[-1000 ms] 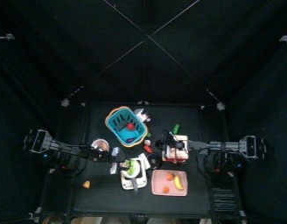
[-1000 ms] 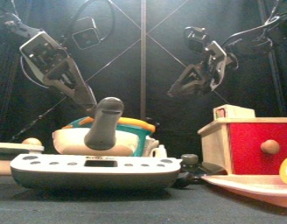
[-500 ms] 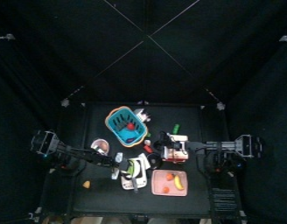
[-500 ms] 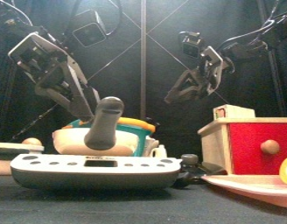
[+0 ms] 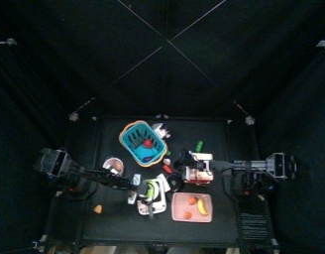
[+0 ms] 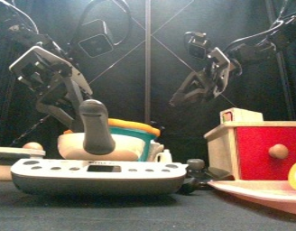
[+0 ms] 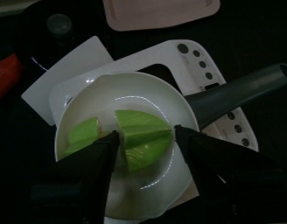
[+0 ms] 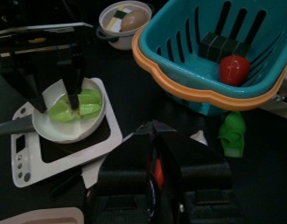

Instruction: Grab starfruit top

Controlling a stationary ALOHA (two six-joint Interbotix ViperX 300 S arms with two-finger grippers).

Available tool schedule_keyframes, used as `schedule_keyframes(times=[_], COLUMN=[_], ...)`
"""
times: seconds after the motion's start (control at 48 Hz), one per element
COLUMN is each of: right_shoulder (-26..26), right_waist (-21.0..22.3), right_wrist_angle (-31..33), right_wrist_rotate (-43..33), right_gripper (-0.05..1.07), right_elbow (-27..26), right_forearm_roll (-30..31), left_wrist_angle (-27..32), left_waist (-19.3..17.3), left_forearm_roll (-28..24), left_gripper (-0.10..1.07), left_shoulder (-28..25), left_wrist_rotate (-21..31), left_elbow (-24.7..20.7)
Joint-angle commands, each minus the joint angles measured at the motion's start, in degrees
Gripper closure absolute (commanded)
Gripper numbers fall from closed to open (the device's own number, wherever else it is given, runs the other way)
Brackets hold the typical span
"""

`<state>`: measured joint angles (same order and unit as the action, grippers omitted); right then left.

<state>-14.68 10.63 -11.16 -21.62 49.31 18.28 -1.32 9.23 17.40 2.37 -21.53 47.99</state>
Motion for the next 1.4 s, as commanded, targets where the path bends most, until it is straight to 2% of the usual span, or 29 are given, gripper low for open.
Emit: schedule_keyframes(times=[0.0,0.438,0.812,0.979,1.375], right_shoulder=[-0.62,-0.18,0.09,0.09,0.09], right_waist=[-0.09,-0.09,0.09,0.09,0.18], right_wrist_angle=[-0.35,-0.35,-0.35,-0.35,-0.26], right_wrist_rotate=[0.18,0.26,0.26,0.35,0.35], right_gripper=[0.55,0.55,0.55,0.55,0.55], right_elbow=[-1.32,-1.41,-1.32,-1.23,-1.14], right_forearm_roll=[0.00,0.53,0.53,0.53,0.53], left_wrist_angle=[-0.44,0.18,4.75,6.24,6.15], left_waist=[-0.18,-0.18,0.09,0.18,0.18], left_forearm_roll=[0.09,0.09,0.18,0.09,-1.67], left_gripper=[0.08,0.12,0.38,0.38,0.38], left_shoulder=[0.26,-1.14,-0.09,0.88,5.01], left_wrist_rotate=[0.00,0.00,0.00,0.00,-0.18], left_elbow=[-1.41,-1.49,-2.90,-4.04,-3.60])
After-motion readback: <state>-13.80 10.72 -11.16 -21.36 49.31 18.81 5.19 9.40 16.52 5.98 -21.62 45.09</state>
